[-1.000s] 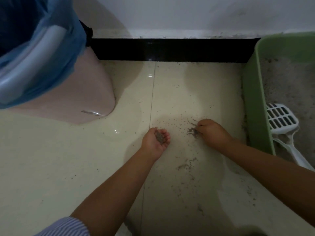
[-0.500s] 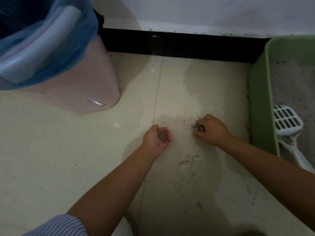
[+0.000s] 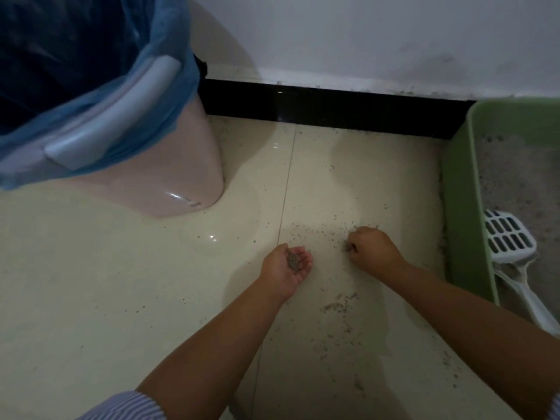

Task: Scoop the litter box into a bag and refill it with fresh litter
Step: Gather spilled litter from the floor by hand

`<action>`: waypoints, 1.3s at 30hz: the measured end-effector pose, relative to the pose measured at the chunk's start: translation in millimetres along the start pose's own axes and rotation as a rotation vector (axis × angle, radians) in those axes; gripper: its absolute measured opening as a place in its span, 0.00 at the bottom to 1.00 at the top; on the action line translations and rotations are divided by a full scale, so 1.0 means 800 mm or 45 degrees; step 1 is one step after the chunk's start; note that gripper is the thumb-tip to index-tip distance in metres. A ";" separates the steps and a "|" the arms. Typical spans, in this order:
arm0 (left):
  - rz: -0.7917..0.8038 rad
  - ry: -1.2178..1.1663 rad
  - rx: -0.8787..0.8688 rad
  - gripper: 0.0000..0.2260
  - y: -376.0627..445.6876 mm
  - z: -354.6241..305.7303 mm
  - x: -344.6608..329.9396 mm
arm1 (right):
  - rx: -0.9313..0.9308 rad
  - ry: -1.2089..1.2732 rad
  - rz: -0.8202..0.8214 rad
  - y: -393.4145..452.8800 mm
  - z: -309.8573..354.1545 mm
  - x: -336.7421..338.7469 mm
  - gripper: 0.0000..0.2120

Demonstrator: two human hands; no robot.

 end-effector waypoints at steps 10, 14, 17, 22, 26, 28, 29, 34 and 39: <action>0.099 -0.046 0.066 0.15 -0.006 0.009 0.007 | 0.292 0.661 0.092 -0.009 0.075 0.025 0.10; 0.087 -0.048 0.102 0.15 -0.006 0.015 0.017 | 0.164 0.606 0.057 -0.002 0.042 0.029 0.10; 0.036 -0.076 0.018 0.15 -0.006 0.003 0.039 | 0.293 0.101 -0.071 0.012 0.045 0.023 0.13; -0.061 -0.249 -0.223 0.15 -0.009 -0.042 0.100 | 0.700 -0.425 -0.103 0.013 0.119 -0.043 0.20; -0.114 -0.368 -0.299 0.15 -0.013 -0.058 0.138 | 0.812 -0.482 -0.007 0.024 0.176 -0.086 0.27; -0.122 -0.390 -0.288 0.16 -0.011 -0.058 0.145 | 0.813 -0.498 0.001 0.035 0.189 -0.094 0.28; -0.113 -0.388 -0.276 0.16 -0.009 -0.056 0.144 | 0.788 -0.505 0.019 0.041 0.188 -0.094 0.29; -0.008 -0.315 -0.235 0.16 0.004 -0.052 0.107 | 0.622 -0.504 0.042 0.049 0.128 -0.080 0.32; 0.099 -0.169 -0.149 0.16 0.014 -0.046 0.043 | 0.438 -0.483 -0.042 0.019 0.039 -0.066 0.31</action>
Point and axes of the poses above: each hand's wrist, its own y-axis towards the middle knuckle, its own x-axis out of the back of the hand, z = x × y, the point moved 7 cm from there along y, towards the middle knuckle, and after that the axes turned 7 degrees about x, right-handed, at the moved point
